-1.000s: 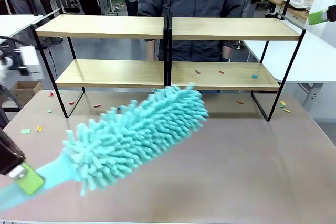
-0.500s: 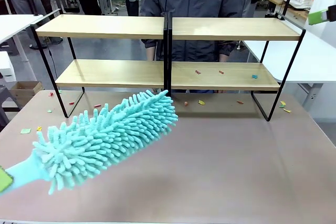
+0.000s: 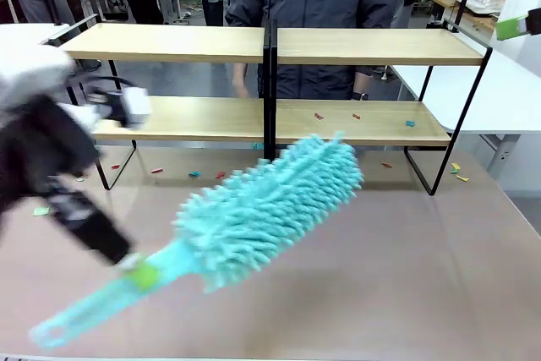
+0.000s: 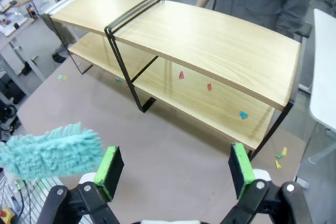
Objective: Clean the shelves.
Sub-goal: Clean another randomly selected level of the Shelf with the Duster.
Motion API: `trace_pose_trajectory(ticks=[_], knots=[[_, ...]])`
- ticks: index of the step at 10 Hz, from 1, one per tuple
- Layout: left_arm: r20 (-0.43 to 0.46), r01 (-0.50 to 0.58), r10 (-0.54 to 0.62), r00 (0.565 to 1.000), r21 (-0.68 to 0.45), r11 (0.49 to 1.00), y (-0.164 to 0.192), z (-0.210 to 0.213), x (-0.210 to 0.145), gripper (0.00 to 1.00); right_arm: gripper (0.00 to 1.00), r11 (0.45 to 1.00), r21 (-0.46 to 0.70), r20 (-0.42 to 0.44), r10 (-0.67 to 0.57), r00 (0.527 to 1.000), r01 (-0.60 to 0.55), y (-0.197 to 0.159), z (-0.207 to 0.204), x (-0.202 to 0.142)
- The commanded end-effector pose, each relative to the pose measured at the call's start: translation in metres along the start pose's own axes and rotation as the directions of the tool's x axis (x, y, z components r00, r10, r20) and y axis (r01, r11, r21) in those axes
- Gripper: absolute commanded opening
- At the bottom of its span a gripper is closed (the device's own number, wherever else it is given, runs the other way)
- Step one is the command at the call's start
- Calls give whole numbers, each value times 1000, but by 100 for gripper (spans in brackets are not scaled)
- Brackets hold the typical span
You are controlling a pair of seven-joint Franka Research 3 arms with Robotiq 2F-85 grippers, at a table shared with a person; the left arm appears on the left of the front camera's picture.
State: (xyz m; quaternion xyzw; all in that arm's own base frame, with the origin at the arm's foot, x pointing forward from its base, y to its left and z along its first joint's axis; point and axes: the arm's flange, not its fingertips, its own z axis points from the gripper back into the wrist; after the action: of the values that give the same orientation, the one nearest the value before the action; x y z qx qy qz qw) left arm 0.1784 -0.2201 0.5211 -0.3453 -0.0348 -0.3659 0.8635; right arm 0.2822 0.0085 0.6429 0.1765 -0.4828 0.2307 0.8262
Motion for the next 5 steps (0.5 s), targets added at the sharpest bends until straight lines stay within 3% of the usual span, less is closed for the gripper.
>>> trace_pose_trajectory(ticks=[1,2,4,5], knots=[[58,-118,115,992,54,992,-5,-49,64,12,100,1000,4,-1,4,1000,-4,-2,0,-2],[74,-186,184,980,19,982,-1,-57,87,12,100,1000,4,-1,4,1000,-4,-2,0,-2],[312,-258,274,909,-94,962,0,-44,111,12,100,1000,4,-1,4,1000,-4,-2,0,-2],[104,-180,176,979,29,983,1,-64,77,12,100,1000,4,-1,4,1000,-4,-2,0,-2]])
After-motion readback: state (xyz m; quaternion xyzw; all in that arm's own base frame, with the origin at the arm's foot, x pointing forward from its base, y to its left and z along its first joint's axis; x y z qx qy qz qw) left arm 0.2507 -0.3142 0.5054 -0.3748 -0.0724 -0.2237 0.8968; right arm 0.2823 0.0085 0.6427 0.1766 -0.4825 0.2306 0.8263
